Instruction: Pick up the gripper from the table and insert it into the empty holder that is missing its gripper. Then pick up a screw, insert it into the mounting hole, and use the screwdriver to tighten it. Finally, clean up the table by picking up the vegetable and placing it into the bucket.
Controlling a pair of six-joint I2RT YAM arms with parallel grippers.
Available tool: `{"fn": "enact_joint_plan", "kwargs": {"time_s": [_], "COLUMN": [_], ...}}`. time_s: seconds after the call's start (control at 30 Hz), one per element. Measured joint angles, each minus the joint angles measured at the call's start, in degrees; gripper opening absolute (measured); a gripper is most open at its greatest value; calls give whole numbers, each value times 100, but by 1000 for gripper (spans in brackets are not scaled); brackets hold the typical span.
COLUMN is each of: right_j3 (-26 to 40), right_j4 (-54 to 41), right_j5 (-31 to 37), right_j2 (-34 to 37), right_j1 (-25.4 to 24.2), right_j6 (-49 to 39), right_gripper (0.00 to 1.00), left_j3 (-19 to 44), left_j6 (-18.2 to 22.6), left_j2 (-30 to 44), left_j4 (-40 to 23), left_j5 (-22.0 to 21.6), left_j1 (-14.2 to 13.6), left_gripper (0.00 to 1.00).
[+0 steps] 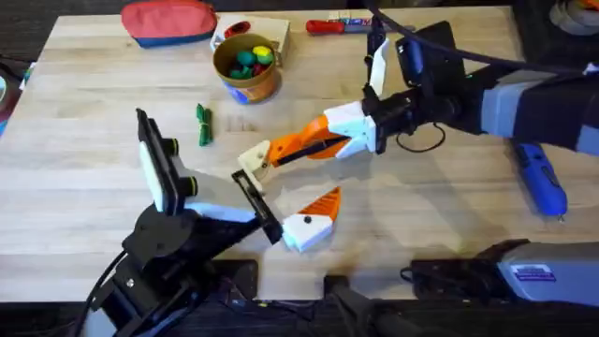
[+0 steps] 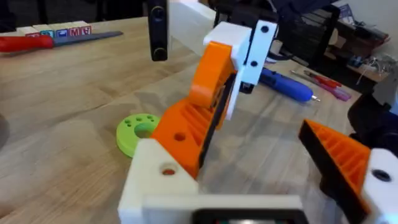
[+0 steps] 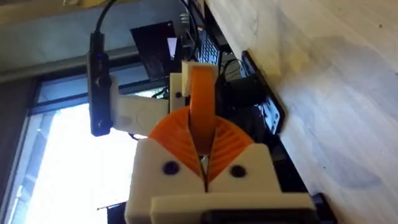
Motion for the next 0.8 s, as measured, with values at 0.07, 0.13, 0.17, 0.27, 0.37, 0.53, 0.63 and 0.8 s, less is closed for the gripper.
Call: {"fn": "enact_joint_plan", "kwargs": {"time_s": [0.07,0.13,0.17,0.27,0.37,0.53,0.63,0.8], "right_j3": [0,0,0,0,0,0,0,0], "right_j4": [-1,-2,-1,5,21,187,397,852], "right_j5": [-37,-61,-71,-73,-71,-94,-164,-277], "right_j2": [13,20,20,20,21,247,394,595], "right_j1": [0,0,0,0,10,120,154,238], "right_j6": [0,0,0,0,0,24,80,315], "right_gripper": [3,3,3,3,3,3,3,3], "left_j3": [0,0,0,0,0,0,0,0], "left_j6": [2,2,6,20,20,-3,-24,-28], "left_j2": [0,0,-1,-2,-1,0,0,0], "left_j4": [0,2,2,2,2,-11,-13,-13], "left_j5": [10,23,26,26,24,-37,-48,-63], "left_j1": [0,0,0,0,0,2,2,2], "left_gripper": [988,988,987,988,988,988,988,988]}}
